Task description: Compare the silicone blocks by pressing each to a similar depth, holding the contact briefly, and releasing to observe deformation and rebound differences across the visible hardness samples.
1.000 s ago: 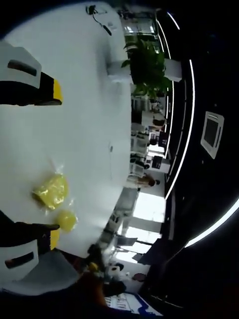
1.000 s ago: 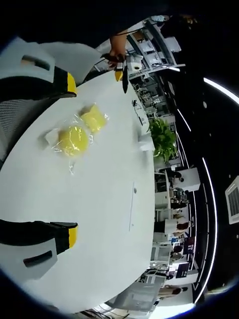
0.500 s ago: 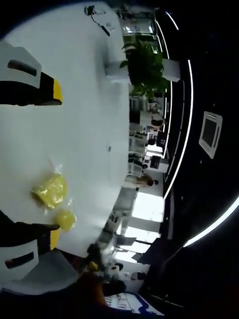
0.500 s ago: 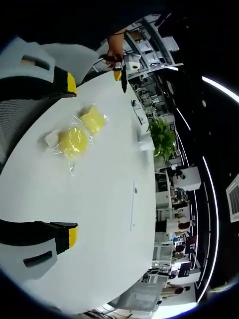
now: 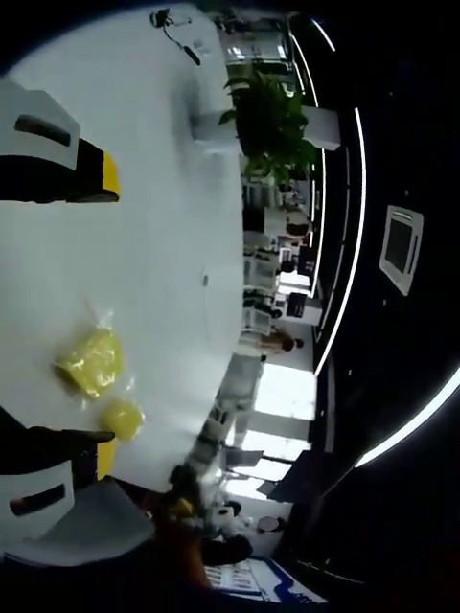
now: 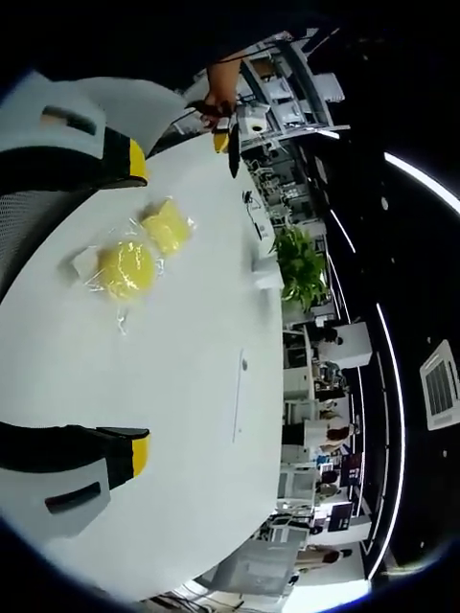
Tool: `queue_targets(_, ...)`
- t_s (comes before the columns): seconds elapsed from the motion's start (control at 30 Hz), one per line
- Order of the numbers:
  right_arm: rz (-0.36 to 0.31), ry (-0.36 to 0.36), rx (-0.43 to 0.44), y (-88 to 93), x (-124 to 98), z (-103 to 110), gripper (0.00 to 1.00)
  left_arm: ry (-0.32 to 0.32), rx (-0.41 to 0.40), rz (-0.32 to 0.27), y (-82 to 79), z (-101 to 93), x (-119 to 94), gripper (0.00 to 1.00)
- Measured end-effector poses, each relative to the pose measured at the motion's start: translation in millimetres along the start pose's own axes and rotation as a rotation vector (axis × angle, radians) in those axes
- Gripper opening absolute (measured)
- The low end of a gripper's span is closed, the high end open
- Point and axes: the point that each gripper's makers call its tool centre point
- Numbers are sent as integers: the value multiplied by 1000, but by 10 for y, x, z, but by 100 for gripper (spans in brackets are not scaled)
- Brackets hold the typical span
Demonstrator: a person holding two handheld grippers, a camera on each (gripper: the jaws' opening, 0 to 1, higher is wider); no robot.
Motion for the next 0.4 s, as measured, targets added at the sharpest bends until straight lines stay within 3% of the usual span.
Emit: queue_targets(0.4,18,11,18,59,-64,-61,97,-8,-17,1,74,95,13,100)
Point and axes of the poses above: the point that each gripper's makers call its tool centre point, and the gripper's own axes: x roughly forward along the fingers, z roughly to its left, y roughly out of its underside, and after that the axes turned 3 degrees about y, right-handed
